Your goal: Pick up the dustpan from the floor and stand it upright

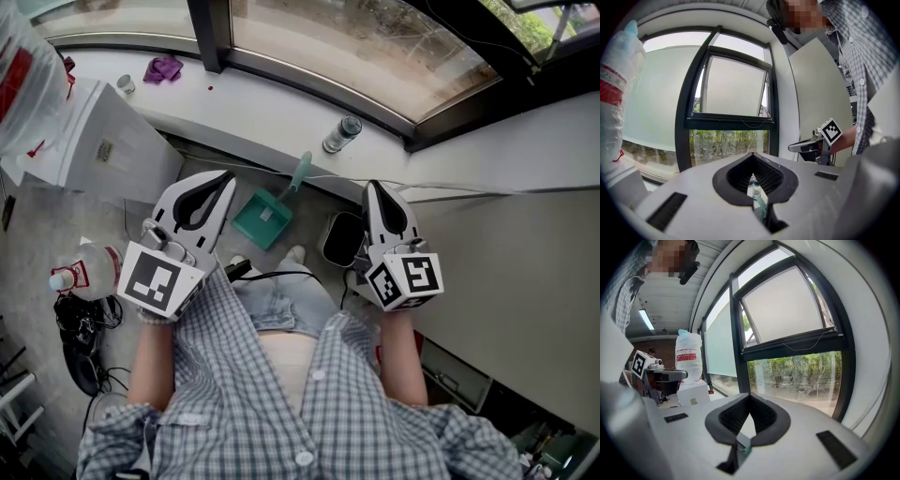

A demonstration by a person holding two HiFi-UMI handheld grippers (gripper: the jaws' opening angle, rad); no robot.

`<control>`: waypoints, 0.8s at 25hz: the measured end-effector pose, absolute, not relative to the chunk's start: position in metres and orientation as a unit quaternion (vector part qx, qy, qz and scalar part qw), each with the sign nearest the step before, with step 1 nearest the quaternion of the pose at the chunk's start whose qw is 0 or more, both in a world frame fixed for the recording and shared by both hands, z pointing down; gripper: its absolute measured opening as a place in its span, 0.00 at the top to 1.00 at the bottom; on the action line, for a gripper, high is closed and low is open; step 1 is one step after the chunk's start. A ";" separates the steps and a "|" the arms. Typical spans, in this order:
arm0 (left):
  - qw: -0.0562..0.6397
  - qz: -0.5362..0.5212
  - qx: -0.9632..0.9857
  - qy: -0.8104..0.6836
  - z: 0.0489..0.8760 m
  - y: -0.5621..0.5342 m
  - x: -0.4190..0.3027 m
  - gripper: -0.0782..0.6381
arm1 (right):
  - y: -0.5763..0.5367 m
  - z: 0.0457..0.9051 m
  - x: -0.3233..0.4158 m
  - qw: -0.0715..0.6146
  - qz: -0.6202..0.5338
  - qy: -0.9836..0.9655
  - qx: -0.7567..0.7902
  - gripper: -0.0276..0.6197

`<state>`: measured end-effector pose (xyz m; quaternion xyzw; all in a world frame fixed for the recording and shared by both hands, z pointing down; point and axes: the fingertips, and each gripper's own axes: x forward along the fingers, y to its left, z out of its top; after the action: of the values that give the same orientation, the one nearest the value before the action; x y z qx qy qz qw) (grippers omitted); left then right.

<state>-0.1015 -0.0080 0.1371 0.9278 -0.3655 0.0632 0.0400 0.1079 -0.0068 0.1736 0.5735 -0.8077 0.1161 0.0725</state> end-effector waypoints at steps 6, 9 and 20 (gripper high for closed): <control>0.048 0.069 0.926 -0.367 0.142 -0.004 -0.105 0.88 | -0.006 0.175 0.108 0.074 0.118 -0.809 0.571 0.95; 0.048 0.069 0.926 -0.368 0.142 -0.004 -0.105 0.88 | -0.006 0.176 0.107 0.075 0.119 -0.811 0.568 0.95; 0.046 0.071 0.927 -0.364 0.145 -0.005 -0.101 0.88 | -0.006 0.179 0.104 0.084 0.123 -0.813 0.563 0.95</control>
<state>-0.1014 -0.0052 0.1446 0.9274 -0.3642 0.0711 0.0464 0.1037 -0.0059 0.1793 0.5625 -0.8133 0.1229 0.0841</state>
